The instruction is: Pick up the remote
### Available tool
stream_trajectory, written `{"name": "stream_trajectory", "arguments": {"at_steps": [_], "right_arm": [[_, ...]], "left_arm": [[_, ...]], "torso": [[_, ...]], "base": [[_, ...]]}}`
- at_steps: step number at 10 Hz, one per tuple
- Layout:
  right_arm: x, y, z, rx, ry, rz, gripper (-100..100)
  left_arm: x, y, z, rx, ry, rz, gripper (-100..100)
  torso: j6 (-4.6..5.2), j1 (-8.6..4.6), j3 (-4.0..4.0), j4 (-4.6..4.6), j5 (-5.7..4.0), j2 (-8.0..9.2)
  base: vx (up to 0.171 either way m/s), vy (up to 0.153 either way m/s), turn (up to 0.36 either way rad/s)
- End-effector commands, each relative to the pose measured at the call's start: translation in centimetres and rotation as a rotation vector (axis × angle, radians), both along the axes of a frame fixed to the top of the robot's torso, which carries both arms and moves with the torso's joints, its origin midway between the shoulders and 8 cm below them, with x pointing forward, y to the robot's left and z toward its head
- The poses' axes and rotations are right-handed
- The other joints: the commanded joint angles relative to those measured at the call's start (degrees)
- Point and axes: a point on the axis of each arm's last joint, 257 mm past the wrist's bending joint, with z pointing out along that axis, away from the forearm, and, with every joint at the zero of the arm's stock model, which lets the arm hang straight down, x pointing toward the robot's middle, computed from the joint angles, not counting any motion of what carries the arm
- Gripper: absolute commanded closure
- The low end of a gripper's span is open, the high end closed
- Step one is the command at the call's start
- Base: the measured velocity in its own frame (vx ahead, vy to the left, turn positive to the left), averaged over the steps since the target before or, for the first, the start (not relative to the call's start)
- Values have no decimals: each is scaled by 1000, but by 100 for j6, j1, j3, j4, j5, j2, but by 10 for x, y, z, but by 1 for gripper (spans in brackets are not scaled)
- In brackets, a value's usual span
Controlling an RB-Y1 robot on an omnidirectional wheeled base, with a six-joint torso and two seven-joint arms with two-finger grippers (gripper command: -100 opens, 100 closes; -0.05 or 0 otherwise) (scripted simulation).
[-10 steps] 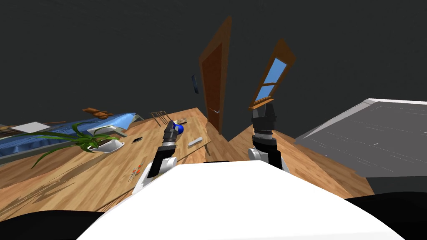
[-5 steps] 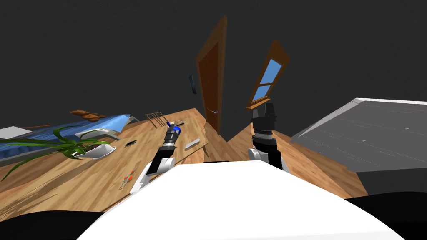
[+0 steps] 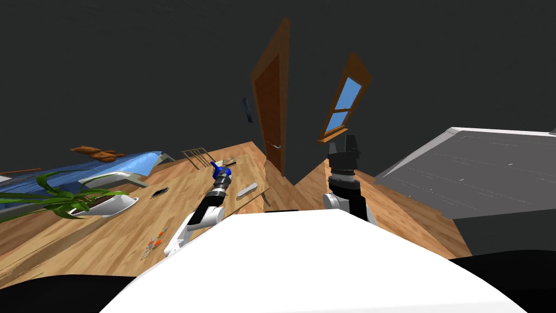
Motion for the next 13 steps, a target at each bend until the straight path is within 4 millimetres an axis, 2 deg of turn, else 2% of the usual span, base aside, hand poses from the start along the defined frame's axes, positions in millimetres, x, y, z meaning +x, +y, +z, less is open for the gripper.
{"name": "stream_trajectory", "arguments": {"at_steps": [1,2,3,4,5,6,7,8,9,10,11,12,13], "right_arm": [[0,0,0,0,0,0,0],[0,0,0,0,0,0,0],[0,0,0,0,0,0,0],[0,0,0,0,0,0,0],[0,0,0,0,0,0,0],[0,0,0,0,0,0,0],[0,0,0,0,0,0,0],[0,0,0,0,0,0,0],[0,0,0,0,0,0,0],[0,0,0,0,0,0,0],[0,0,0,0,0,0,0],[0,0,0,0,0,0,0],[0,0,0,0,0,0,0]], "left_arm": [[-1,3,-7,-9,30,7,-100],[-3,18,-28,-41,91,27,-100],[-3,19,-33,-45,108,31,-100],[-7,34,-53,-78,167,52,-100],[-8,35,-58,-82,186,57,-100],[-14,50,-78,-117,248,81,-100],[-15,51,-83,-120,264,85,-100],[-23,65,-102,-156,323,111,-100],[-25,66,-107,-160,340,116,-100],[-33,80,-123,-195,388,141,-100],[-36,80,-130,-200,415,148,-100],[-45,94,-144,-235,458,174,-100],[-48,94,-150,-241,484,181,-100]], "torso": [[0,0,0,0,0,0],[-1,6,3,1,1,6],[2,3,2,1,1,3],[-1,5,1,0,1,3],[1,1,0,0,0,-1],[0,-3,0,0,0,0],[1,-8,0,0,-1,0],[-1,-5,1,0,-1,1],[1,-3,0,0,0,0],[-1,0,0,0,0,0],[1,-3,0,0,-1,-1],[-1,-3,1,0,0,3],[1,-10,2,1,-2,3]], "base": [[18,-16,7],[33,-33,-106],[34,-29,-37],[43,-44,-67],[40,-46,-48],[41,-64,-81],[38,-51,-33],[43,-51,-90],[42,-38,-53],[45,-53,-96],[33,-44,-35],[34,-69,-97],[38,-52,-44]]}}
